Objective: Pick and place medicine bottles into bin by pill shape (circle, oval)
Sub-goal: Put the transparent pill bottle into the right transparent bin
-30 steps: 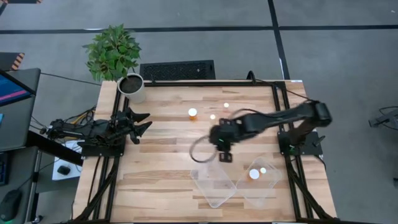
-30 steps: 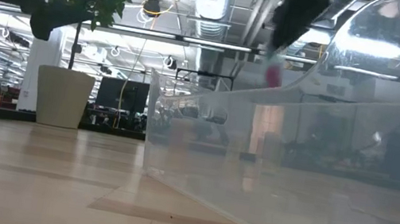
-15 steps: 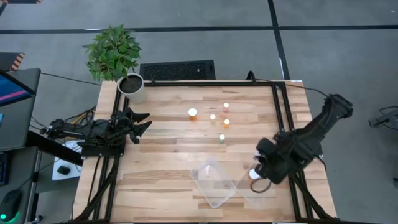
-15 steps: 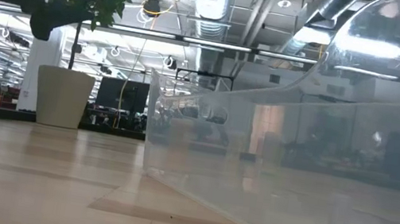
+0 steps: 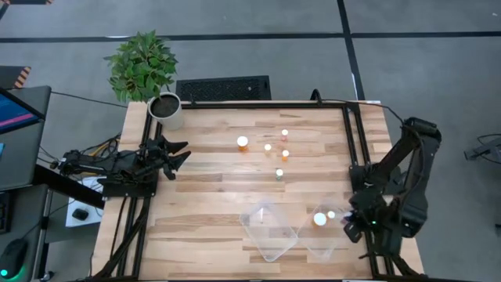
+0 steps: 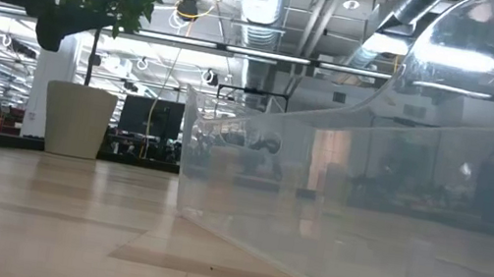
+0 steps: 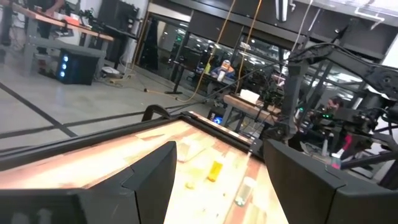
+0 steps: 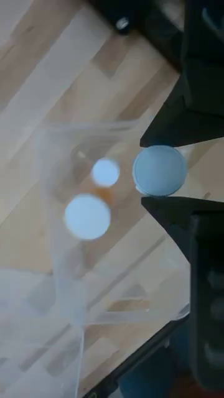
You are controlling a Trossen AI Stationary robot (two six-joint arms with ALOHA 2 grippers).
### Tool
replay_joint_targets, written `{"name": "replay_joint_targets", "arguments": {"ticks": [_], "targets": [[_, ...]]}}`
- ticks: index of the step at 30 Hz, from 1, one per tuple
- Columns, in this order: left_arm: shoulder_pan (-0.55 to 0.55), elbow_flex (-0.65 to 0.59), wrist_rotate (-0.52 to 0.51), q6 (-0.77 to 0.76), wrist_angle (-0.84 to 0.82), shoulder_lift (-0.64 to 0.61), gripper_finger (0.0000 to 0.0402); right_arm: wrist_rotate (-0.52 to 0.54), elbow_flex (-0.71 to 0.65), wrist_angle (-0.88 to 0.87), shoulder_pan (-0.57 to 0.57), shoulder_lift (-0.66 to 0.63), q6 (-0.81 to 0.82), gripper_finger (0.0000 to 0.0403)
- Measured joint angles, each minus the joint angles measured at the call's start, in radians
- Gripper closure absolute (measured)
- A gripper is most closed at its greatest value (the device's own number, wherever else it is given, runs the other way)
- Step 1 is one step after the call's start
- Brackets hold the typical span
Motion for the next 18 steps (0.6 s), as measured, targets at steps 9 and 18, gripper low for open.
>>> {"name": "replay_joint_targets", "arguments": {"ticks": [9, 18], "targets": [[0.000, 0.000, -0.002, 0.000, 0.000, 0.000, 0.0166, -0.005, 0.000, 0.000, 0.013, 0.123, 0.081, 0.0277], [0.000, -0.001, -0.004, -0.002, 0.000, 0.000, 0.0166, -0.024, 0.000, 0.080, 0.011, 0.278, 0.103, 0.0276]]}}
